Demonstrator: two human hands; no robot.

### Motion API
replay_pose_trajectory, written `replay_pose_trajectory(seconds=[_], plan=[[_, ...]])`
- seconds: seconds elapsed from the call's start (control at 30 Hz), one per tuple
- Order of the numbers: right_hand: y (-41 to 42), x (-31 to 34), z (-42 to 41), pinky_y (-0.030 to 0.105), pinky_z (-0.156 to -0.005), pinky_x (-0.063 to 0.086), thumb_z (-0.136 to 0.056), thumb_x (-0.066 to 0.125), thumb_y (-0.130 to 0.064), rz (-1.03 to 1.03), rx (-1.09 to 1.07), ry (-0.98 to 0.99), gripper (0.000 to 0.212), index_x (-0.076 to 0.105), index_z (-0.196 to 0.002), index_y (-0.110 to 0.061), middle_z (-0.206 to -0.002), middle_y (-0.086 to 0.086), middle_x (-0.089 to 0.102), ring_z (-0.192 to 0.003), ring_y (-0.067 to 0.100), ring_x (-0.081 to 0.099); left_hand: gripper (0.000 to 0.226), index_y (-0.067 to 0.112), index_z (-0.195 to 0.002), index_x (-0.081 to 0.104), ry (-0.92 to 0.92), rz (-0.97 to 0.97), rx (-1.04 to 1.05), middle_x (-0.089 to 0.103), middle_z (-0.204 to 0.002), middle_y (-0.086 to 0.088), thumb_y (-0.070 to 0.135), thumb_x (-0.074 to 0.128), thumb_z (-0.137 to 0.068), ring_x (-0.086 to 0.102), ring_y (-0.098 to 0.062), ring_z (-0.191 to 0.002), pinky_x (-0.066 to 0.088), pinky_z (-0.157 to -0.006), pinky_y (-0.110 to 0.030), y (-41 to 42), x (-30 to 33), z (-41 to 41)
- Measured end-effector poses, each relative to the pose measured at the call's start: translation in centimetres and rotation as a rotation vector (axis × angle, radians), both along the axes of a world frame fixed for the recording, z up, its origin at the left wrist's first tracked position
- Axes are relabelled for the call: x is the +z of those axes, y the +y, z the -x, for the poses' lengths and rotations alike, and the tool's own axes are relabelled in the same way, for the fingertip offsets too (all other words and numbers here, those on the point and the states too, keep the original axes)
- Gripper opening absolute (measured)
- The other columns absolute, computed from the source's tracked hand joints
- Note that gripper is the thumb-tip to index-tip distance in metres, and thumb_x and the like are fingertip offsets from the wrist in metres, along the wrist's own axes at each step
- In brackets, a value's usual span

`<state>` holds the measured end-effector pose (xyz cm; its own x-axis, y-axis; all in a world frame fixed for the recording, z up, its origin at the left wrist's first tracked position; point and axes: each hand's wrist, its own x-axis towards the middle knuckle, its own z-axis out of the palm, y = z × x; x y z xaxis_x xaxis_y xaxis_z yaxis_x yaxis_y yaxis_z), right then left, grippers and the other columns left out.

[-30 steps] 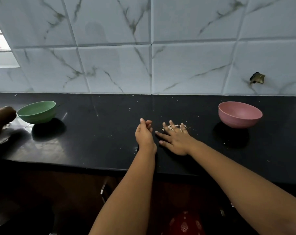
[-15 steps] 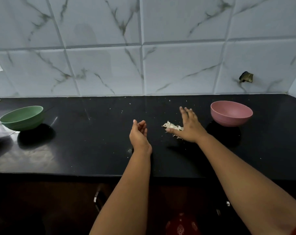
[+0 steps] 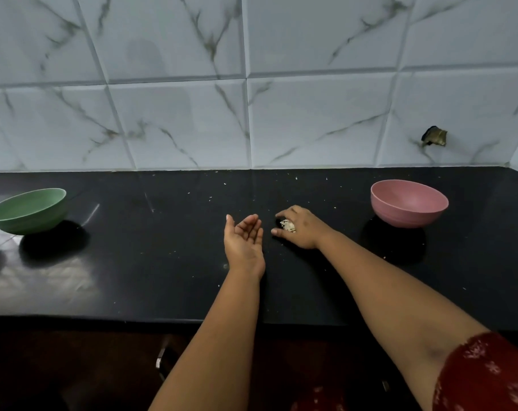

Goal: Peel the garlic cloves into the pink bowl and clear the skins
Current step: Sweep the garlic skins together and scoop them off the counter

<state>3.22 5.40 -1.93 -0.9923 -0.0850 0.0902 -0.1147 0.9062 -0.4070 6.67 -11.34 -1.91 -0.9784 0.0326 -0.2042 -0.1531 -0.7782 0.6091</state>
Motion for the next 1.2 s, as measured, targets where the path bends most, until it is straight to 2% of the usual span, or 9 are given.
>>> replay_pose_trajectory(seconds=[0.17,0.37,0.63,0.73,0.87,0.93,1.03,1.1,1.2], plan=[[-0.5,-0.2,0.2,0.028,-0.116,0.024,-0.101,0.049,-0.028,-0.024,0.133,0.022,0.038,0.054,-0.138,-0.02,-0.148,0.004,0.046,-0.14,0.015,0.037,0.051,0.006,-0.09,0.068,-0.011,0.002,-0.013,0.071,-0.101,-0.011,0.049,0.043,-0.1,0.066,-0.023,-0.104,0.049,-0.087,-0.029,0.1,-0.1,0.3],[-0.7,-0.7,-0.2,0.022,-0.108,0.036,-0.096,0.058,-0.012,0.109,0.09,0.132,0.027,0.068,-0.121,-0.011,-0.129,0.005,0.064,-0.124,0.016,0.056,0.051,0.005,-0.091,0.068,-0.011,-0.014,-0.009,0.071,-0.101,-0.011,0.048,0.041,-0.101,0.066,-0.023,-0.104,0.049,-0.089,-0.03,0.1,0.0,0.2],[-0.8,-0.7,-0.7,0.034,-0.094,0.052,-0.085,0.043,0.011,0.162,-0.082,0.161,0.045,0.074,-0.106,-0.015,-0.112,0.007,0.07,-0.099,0.02,0.065,0.053,0.005,-0.094,0.069,-0.023,-0.034,-0.011,0.073,-0.101,-0.011,0.048,0.039,-0.102,0.066,-0.023,-0.105,0.049,-0.088,-0.03,0.0,-0.1,-0.1],[-0.6,-1.1,-0.9,0.036,-0.087,0.054,-0.084,0.04,0.008,0.176,-0.225,0.169,0.045,0.073,-0.104,-0.014,-0.111,0.01,0.066,-0.098,0.026,0.063,0.053,0.004,-0.097,0.068,-0.034,-0.043,-0.016,0.071,-0.103,-0.012,0.048,0.039,-0.102,0.065,-0.024,-0.107,0.048,-0.095,-0.032,-0.1,0.0,-0.5],[0.0,-0.7,-1.4,0.014,-0.068,0.046,-0.09,0.051,0.006,0.602,-0.517,0.221,0.027,0.074,-0.098,-0.006,-0.103,0.01,0.07,-0.081,0.014,0.061,0.055,0.003,-0.1,0.069,-0.064,-0.083,-0.053,0.071,-0.107,-0.013,0.048,0.038,-0.102,0.063,-0.025,-0.111,0.043,-0.104,-0.034,-0.3,0.2,-1.5],[0.3,0.2,-1.7,0.018,-0.078,0.048,-0.092,0.056,0.007,1.083,-0.655,0.177,0.02,0.072,-0.097,-0.003,-0.102,0.008,0.069,-0.084,0.013,0.062,0.054,0.001,-0.107,0.067,-0.081,-0.13,-0.076,0.068,-0.114,-0.015,0.045,0.037,-0.103,0.06,-0.026,-0.117,0.041,-0.107,-0.035,0.0,0.3,-1.8],[-0.6,2.2,-2.8,0.024,-0.1,0.046,-0.094,0.047,0.013,1.853,-0.602,0.051,0.02,0.063,-0.091,0.0,-0.088,0.009,0.06,-0.083,0.015,0.06,0.049,0.0,-0.127,0.055,-0.102,-0.197,-0.099,0.058,-0.133,-0.018,0.039,0.037,-0.105,0.05,-0.029,-0.13,0.034,-0.114,-0.038,1.6,0.7,-2.2],[-2.3,3.3,-3.8,0.021,-0.097,0.048,-0.096,0.041,0.014,2.041,-0.509,-0.008,0.027,0.057,-0.084,-0.004,-0.084,0.009,0.054,-0.097,0.019,0.056,0.048,0.001,-0.132,0.052,-0.099,-0.19,-0.129,0.056,-0.136,-0.017,0.036,0.035,-0.106,0.048,-0.029,-0.132,0.032,-0.115,-0.039,3.0,0.9,-2.7],[-5.1,3.9,-5.3,0.025,-0.064,0.055,-0.096,0.042,0.012,2.019,-0.501,-0.044,0.026,0.058,-0.085,-0.005,-0.085,0.011,0.059,-0.097,0.021,0.06,0.044,0.0,-0.122,0.059,-0.096,-0.24,-0.146,0.061,-0.127,-0.018,0.033,0.034,-0.106,0.055,-0.03,-0.125,0.038,-0.113,-0.04,4.3,1.2,-3.2]])
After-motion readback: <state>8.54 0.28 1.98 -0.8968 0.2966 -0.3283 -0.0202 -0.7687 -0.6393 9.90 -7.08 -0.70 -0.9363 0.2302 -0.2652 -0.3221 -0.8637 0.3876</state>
